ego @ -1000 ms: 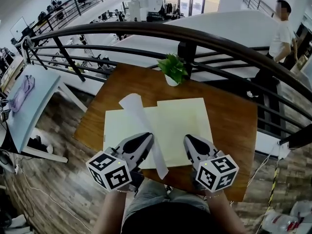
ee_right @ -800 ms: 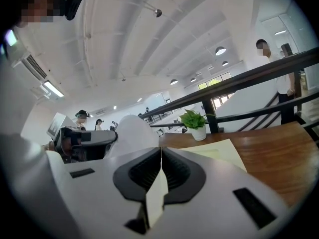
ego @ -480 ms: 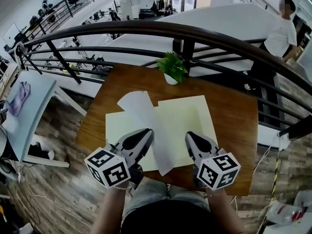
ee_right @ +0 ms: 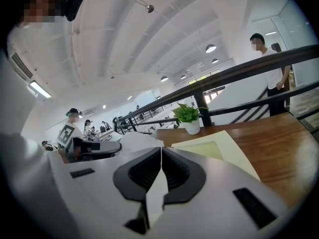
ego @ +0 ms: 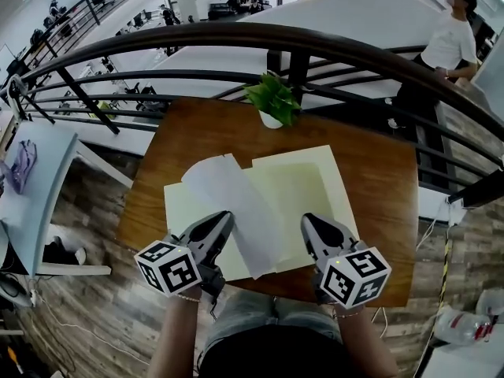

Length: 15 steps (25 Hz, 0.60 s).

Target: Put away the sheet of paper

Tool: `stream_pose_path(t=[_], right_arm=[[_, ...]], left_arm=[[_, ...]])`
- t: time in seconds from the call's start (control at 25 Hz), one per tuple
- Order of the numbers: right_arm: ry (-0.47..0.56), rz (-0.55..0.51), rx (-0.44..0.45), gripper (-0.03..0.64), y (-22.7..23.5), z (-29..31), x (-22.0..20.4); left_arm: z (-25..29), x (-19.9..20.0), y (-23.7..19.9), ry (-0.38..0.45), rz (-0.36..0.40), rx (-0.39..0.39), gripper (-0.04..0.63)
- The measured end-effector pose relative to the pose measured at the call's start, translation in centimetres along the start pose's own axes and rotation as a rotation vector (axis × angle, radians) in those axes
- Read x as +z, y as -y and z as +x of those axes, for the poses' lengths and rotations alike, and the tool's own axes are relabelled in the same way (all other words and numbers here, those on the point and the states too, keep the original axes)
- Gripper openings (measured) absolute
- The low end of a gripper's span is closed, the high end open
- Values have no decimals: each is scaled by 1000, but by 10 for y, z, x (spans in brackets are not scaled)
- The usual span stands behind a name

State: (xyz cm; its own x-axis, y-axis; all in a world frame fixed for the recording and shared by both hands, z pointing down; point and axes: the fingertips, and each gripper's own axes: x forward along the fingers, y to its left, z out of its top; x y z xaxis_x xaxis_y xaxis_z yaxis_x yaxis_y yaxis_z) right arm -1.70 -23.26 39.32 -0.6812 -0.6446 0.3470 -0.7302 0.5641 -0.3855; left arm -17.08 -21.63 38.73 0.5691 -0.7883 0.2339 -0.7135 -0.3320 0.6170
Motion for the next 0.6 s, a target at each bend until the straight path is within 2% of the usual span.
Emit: stream_pose_path(t=[0.32,0.6], right_arm=[[-39,23,-32,28,5,9,-15],[-68,36,-48,28,6,16,-27]], left_arm=[[-1,-21,-41,-73,-46,43,18],[-4,-40,-66,-158,-52,55,19]])
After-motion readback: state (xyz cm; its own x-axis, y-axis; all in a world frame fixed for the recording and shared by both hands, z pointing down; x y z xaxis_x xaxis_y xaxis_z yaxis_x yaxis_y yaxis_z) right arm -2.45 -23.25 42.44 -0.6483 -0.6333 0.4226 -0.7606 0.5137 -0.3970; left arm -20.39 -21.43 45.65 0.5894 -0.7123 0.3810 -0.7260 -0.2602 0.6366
